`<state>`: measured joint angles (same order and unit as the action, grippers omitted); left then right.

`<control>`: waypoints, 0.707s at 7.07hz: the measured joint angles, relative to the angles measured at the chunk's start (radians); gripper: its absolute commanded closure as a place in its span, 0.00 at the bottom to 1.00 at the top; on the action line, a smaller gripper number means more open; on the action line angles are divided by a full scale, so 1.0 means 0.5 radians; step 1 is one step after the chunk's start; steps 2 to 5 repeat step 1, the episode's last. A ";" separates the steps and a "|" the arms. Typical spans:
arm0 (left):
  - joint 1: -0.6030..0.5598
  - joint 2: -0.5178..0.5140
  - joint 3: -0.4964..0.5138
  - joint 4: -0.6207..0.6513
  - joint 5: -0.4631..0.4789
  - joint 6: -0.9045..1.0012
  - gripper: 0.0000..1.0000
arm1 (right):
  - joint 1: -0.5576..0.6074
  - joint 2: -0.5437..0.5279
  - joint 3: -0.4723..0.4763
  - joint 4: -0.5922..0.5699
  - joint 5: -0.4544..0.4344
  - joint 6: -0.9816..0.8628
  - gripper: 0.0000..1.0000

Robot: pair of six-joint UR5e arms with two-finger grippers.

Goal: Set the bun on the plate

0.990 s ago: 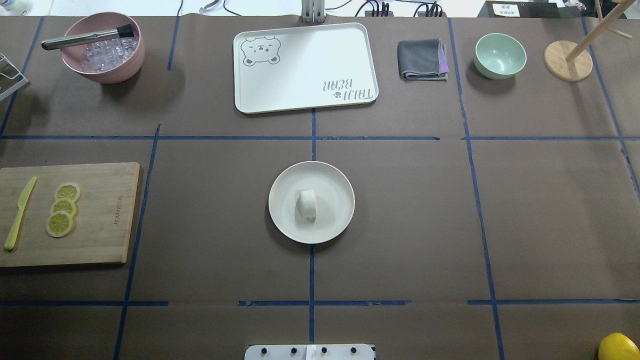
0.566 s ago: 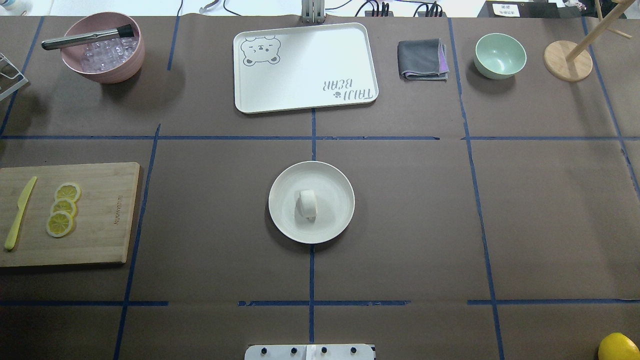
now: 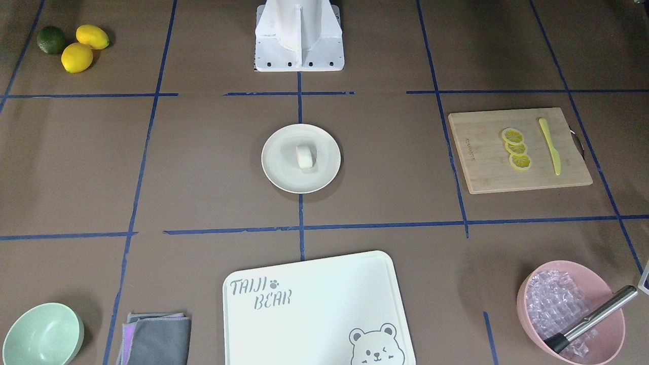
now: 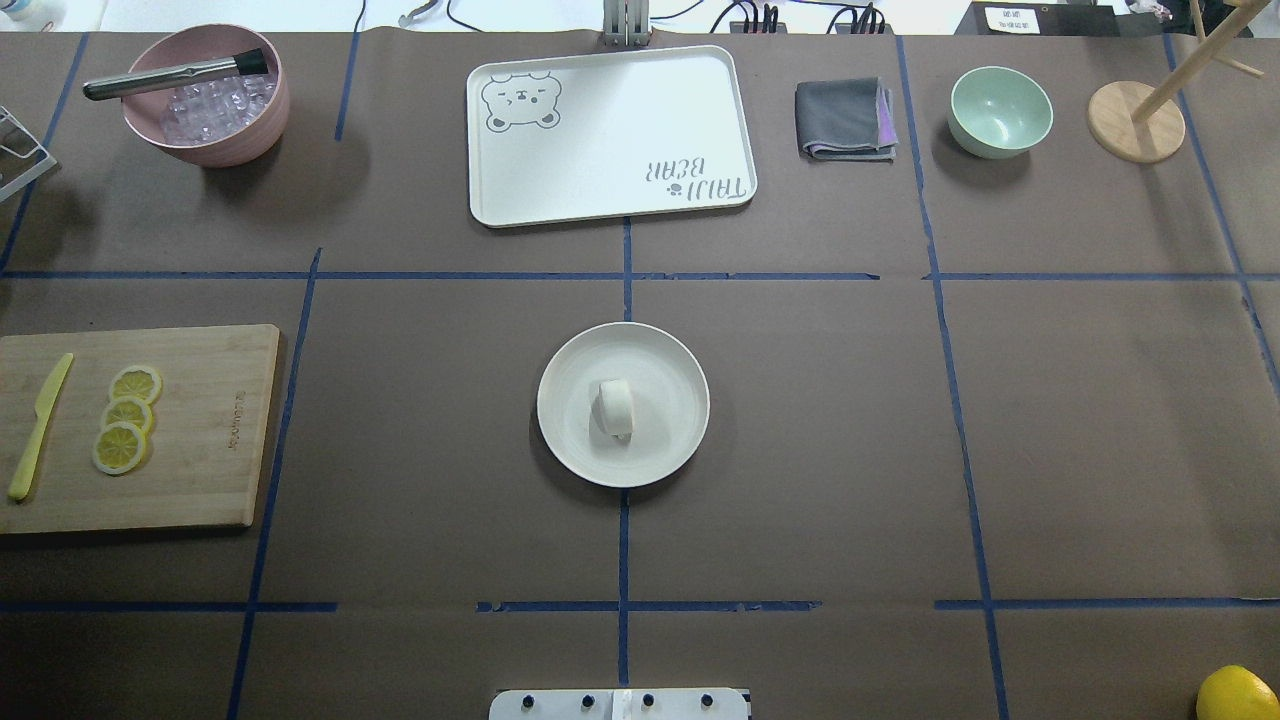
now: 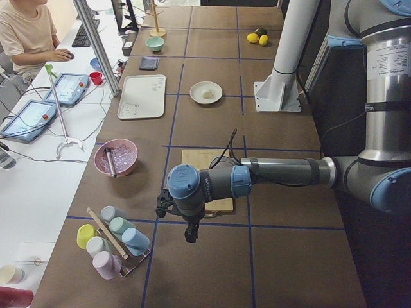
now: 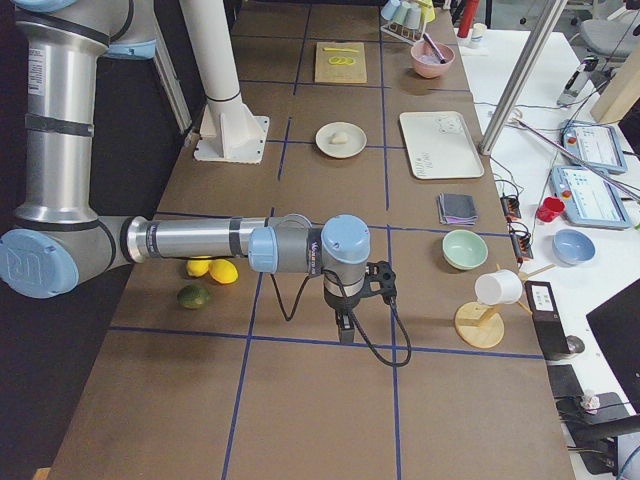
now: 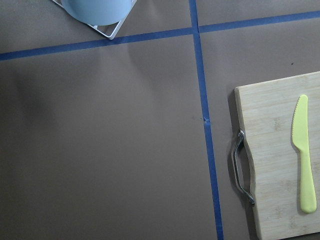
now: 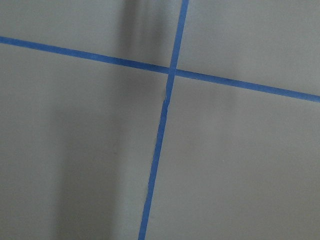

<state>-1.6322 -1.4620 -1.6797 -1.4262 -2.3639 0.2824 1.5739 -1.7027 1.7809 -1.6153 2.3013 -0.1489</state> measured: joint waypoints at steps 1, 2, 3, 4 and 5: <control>0.000 0.000 0.000 0.000 0.000 0.000 0.00 | 0.000 0.000 0.000 0.000 0.002 0.002 0.00; 0.000 0.000 0.000 0.000 0.000 0.000 0.00 | 0.000 0.000 0.000 0.000 0.002 0.002 0.00; 0.000 0.000 0.000 0.000 0.000 0.000 0.00 | 0.000 0.000 0.000 0.000 0.002 0.002 0.00; 0.000 0.000 0.000 0.000 0.000 0.000 0.00 | 0.000 0.000 0.000 0.000 0.002 0.002 0.00; 0.000 0.000 0.000 0.000 0.000 0.000 0.00 | 0.000 0.000 0.000 0.000 0.002 0.002 0.00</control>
